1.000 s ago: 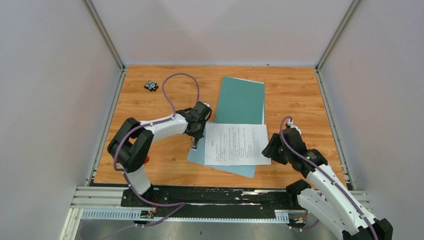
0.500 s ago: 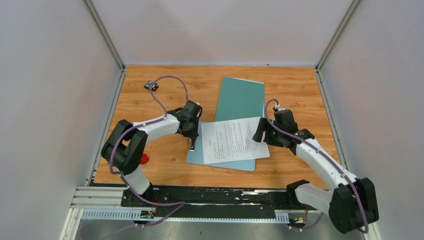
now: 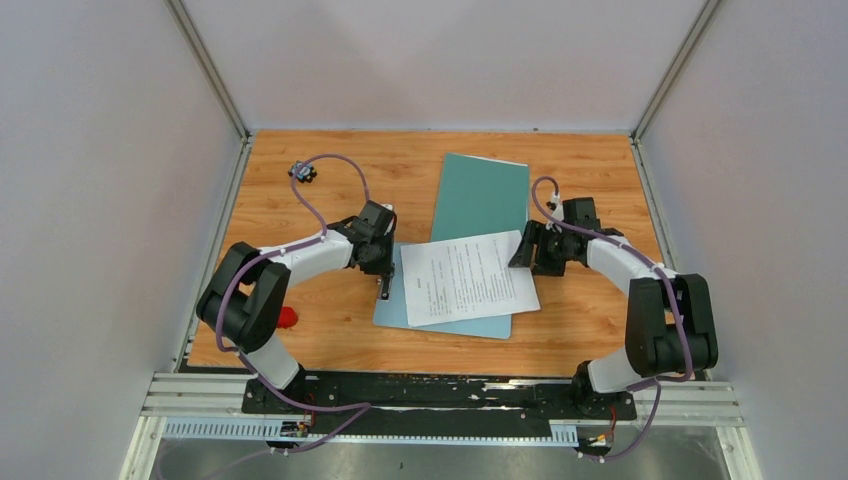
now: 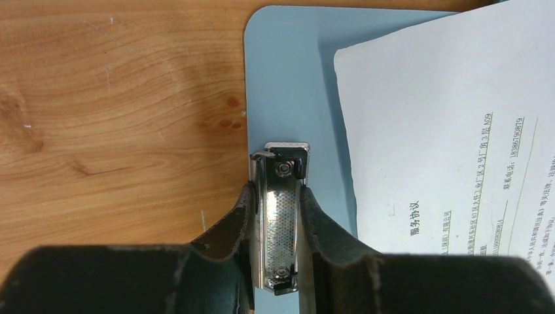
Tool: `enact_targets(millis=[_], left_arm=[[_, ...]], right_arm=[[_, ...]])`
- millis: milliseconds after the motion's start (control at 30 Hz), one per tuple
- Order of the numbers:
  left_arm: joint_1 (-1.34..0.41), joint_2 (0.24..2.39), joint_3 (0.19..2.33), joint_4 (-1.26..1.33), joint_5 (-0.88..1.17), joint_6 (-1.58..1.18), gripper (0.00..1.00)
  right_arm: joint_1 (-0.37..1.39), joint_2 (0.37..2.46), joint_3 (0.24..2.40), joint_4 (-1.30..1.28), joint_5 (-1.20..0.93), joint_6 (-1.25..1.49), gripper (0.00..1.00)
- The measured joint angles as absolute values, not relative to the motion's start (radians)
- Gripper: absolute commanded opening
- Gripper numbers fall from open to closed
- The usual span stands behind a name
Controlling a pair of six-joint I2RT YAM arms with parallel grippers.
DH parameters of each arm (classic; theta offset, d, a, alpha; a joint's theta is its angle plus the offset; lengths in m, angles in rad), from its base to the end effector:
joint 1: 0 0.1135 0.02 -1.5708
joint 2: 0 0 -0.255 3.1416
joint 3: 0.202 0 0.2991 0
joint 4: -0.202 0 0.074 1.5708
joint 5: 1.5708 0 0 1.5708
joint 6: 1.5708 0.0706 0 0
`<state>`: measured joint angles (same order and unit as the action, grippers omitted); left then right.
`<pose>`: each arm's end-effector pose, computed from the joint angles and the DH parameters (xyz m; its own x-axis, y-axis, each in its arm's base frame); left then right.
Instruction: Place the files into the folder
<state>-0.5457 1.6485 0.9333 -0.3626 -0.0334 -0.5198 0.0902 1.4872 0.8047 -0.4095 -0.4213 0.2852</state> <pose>0.3164 -0.1894 0.0935 -0.9045 -0.0316 -0.4254 0.0645 0.9757 -0.2095 0.3238 0.0583 0.1065 -0.9242 0.1742 -0.3400 -0.0102 0.8783 0.4779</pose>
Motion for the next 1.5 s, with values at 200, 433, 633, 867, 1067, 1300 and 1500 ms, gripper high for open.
enact_targets(millis=[200,433,633,867,1067,1300,1500], left_arm=[[-0.541,1.644,0.928,-0.361,-0.022,-0.530,0.00],[-0.539,1.636,0.913,-0.346,-0.010,-0.547,0.00],[-0.534,1.633,0.905,-0.336,0.006,-0.564,0.00],[-0.529,1.629,0.896,-0.319,0.023,-0.579,0.00],[-0.529,1.629,0.895,-0.316,0.027,-0.579,0.00],[-0.528,1.629,0.895,-0.316,0.027,-0.579,0.00],[-0.528,1.629,0.891,-0.304,0.043,-0.580,0.00]], right_arm=[[0.068,1.465,0.785,-0.403,-0.465,0.264,0.25],[0.066,1.360,0.693,-0.396,-0.539,0.270,0.08],[0.066,1.275,0.630,-0.401,-0.570,0.287,0.01],[0.066,1.263,0.626,-0.434,-0.515,0.266,0.13],[0.066,1.259,0.674,-0.501,-0.475,0.270,0.44],[0.144,1.165,0.799,-0.538,-0.408,0.320,0.50],[0.402,1.218,0.872,-0.443,-0.311,0.339,0.53]])
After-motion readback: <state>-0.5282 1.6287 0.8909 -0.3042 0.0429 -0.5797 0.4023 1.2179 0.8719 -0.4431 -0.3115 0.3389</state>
